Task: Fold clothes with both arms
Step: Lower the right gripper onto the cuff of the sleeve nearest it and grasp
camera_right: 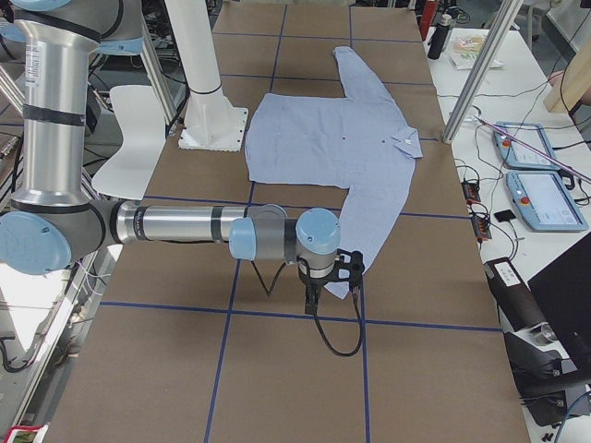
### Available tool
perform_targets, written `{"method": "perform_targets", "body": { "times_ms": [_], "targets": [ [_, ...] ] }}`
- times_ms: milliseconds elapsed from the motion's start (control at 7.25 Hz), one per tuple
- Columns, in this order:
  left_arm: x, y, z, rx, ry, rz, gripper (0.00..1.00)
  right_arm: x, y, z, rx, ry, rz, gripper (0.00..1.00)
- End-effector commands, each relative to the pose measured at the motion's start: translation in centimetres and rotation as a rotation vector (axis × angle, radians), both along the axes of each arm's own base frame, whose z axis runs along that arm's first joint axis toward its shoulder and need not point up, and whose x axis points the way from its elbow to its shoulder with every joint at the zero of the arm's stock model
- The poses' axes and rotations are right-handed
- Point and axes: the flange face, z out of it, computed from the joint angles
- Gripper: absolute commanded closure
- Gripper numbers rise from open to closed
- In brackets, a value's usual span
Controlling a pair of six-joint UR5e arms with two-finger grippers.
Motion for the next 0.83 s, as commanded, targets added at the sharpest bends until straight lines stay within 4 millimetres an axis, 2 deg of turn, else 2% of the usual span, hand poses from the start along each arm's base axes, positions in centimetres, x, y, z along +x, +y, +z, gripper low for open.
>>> {"method": "perform_targets", "body": {
  "times_ms": [0, 552, 690],
  "targets": [
    [0.2, -0.1, -0.4, 0.005, 0.003, 0.000, 0.01, 0.0, 0.1, 0.3, 0.005, 0.001, -0.001, 0.00],
    [0.3, 0.3, -0.8, 0.007, 0.015, 0.005, 0.01, -0.5, -0.4, -0.8, 0.089, -0.008, -0.003, 0.00],
    [0.5, 0.6, -1.8, 0.030, 0.028, 0.017, 0.01, -0.9, -0.3, -0.9, 0.087, -0.012, -0.009, 0.00]
  ]
}}
